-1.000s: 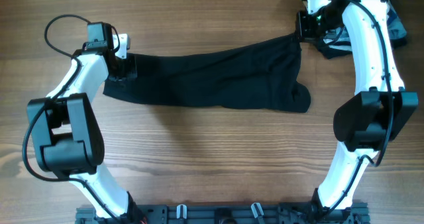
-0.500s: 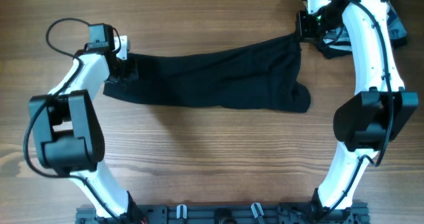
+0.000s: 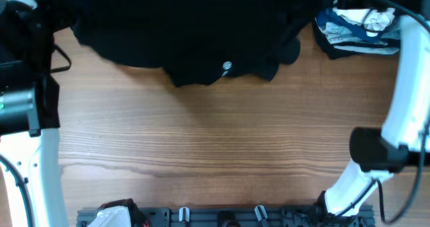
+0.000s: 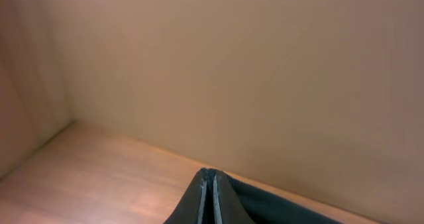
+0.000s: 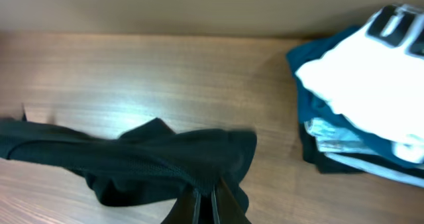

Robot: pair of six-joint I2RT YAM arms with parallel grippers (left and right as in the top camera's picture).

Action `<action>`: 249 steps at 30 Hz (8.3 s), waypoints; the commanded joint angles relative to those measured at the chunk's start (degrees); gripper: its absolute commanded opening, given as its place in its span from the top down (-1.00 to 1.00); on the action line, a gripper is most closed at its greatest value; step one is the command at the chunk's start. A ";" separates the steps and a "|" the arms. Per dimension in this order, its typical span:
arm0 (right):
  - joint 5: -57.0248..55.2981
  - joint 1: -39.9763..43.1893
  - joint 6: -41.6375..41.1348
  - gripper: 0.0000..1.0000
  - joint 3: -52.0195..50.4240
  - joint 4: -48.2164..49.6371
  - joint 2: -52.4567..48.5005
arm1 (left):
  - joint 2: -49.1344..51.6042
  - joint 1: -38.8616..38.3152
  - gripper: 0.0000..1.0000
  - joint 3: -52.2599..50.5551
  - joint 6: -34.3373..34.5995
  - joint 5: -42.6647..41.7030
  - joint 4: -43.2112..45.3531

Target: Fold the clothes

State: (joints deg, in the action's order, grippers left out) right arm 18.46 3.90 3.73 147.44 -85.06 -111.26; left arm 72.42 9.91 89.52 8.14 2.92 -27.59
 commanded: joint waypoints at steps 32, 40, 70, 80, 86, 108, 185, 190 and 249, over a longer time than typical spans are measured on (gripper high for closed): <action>0.96 -37.05 -6.58 0.92 4.17 36.72 0.35 | 2.49 13.00 0.92 0.50 5.84 -12.31 -6.58; -8.87 -32.83 -3.74 0.92 8.92 35.65 7.21 | 2.49 13.25 0.92 0.50 5.84 -12.31 -7.26; -0.42 -14.69 -1.51 0.92 4.68 21.55 -20.33 | 38.69 -19.47 0.92 0.48 -15.39 -21.64 -31.74; -0.66 -14.51 -0.70 0.92 4.68 20.92 -20.33 | 51.30 -21.81 0.27 0.48 -23.15 -31.63 -29.70; -0.63 -14.53 -0.68 0.91 4.68 20.65 -20.33 | 51.34 -21.81 -0.29 -3.19 -26.23 -29.03 -29.38; -0.66 -11.72 -0.68 0.91 4.70 14.62 -16.41 | 41.75 -7.69 0.92 13.88 -4.68 -9.44 -30.56; -1.27 -5.75 -7.37 -0.99 5.18 31.39 -39.80 | 57.51 -1.90 -0.99 25.20 -1.49 -1.84 5.20; -1.33 -5.97 -9.90 -0.99 5.18 12.48 -26.99 | 46.40 -2.91 -0.99 25.20 6.10 -3.17 -21.55; -1.92 -6.36 -9.88 -0.99 -0.79 14.29 -25.40 | 20.59 -14.80 -0.99 -21.16 7.08 -12.87 -18.14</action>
State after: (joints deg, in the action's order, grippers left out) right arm 17.28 -2.11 -5.37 147.02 -71.02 -135.17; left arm 91.48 3.49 68.79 13.76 -8.43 -42.68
